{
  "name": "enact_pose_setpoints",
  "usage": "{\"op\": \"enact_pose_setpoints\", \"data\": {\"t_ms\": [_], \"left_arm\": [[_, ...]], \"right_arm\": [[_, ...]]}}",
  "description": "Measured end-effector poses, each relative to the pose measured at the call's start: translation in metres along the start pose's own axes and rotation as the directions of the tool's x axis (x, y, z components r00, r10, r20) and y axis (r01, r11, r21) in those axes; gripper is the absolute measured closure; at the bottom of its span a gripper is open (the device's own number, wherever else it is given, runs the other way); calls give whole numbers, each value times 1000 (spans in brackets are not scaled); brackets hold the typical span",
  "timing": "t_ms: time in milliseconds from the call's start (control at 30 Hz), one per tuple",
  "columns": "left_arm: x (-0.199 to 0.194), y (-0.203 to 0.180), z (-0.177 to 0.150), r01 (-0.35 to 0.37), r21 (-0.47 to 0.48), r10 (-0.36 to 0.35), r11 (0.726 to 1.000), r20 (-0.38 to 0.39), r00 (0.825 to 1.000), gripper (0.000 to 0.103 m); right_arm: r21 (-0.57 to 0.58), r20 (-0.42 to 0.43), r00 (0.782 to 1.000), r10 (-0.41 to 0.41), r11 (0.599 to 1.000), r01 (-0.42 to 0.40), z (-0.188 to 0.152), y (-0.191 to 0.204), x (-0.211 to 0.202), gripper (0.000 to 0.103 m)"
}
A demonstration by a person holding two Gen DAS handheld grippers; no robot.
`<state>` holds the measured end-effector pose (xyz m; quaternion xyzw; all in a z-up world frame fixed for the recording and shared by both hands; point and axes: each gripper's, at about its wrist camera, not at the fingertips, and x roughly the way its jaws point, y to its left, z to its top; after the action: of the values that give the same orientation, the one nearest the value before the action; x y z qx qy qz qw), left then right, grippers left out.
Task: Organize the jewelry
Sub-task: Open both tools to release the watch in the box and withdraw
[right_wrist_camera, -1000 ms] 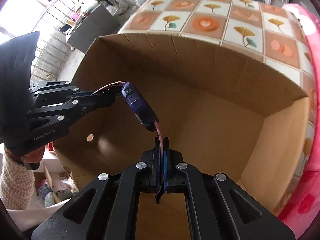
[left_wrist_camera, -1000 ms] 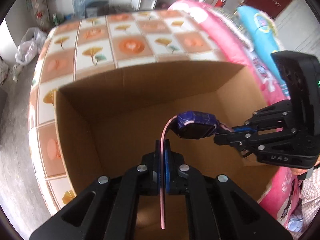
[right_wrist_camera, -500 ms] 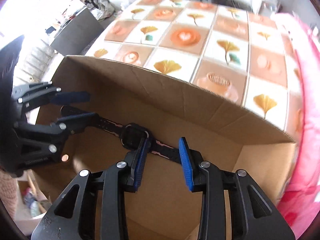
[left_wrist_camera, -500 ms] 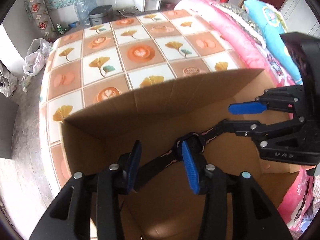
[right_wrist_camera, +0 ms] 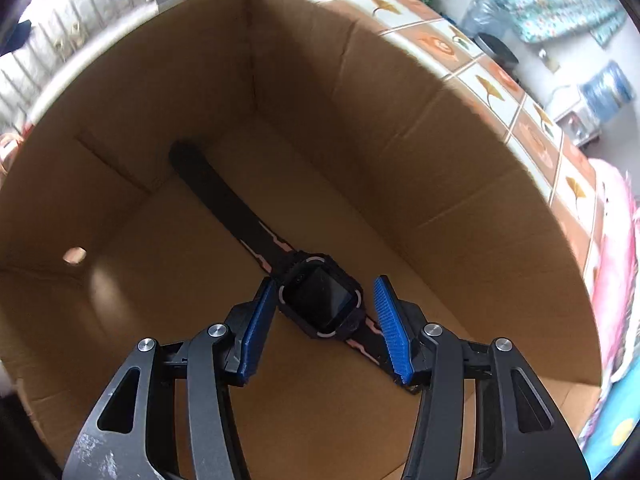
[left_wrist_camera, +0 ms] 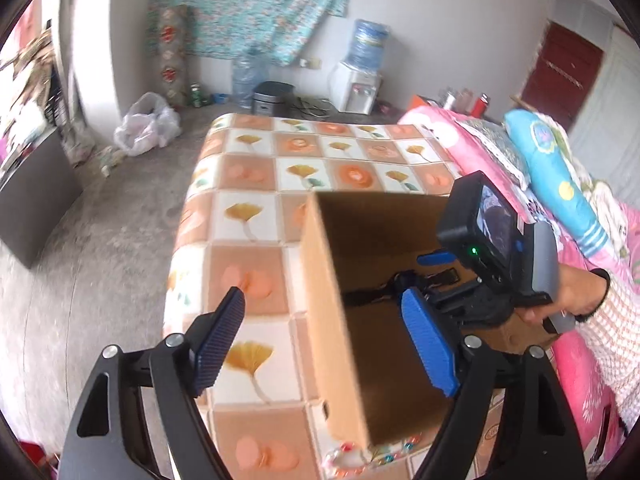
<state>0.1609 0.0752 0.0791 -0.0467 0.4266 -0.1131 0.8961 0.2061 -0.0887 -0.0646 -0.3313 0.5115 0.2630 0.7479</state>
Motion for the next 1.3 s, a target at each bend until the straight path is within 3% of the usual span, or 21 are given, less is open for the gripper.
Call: {"op": "enact_pose_setpoints", "data": {"t_ms": [233,300,467,633,733,867,967,1100,1233,1300], "left_arm": [[-21,41,-71,-72,-125,73,990,2,997,22],[-21,46,-88,-77,-146,76,986,-12,997,22],[-17,44,-116,-87,-147,85,985,-19,996,22],[-14,29,-128,-56,-127,55,990,-10,998,22],[-13,16,-133,-72,-80,72,994,-4,997,22],[-16,-1,-145,-78,-6,78,997,0,997,20],[-14,-15,-161,-78,45,78,996,-15,997,18],[3,-32,-183,-60,83,66,995,-79,995,18],[18,-46,-197,-79,120,93,990,-116,989,18],[25,-51,-201,-110,146,129,983,-128,983,18]], "right_arm": [[115,-27,998,-48,992,51,-9,-11,6,60],[142,-30,998,-61,988,65,-12,-16,5,70],[208,-49,995,-82,974,90,-20,-22,5,75],[228,-39,992,-122,965,128,-17,-6,4,72],[231,13,992,-127,965,120,-22,-1,-15,66],[285,166,981,-101,957,50,-49,-1,-89,57],[327,322,943,-81,945,-30,-83,10,-151,48],[335,484,873,-67,935,-114,-145,42,-212,35],[339,518,856,9,916,-215,-192,78,-215,28],[353,488,873,25,909,-223,-210,99,-202,26]]}}
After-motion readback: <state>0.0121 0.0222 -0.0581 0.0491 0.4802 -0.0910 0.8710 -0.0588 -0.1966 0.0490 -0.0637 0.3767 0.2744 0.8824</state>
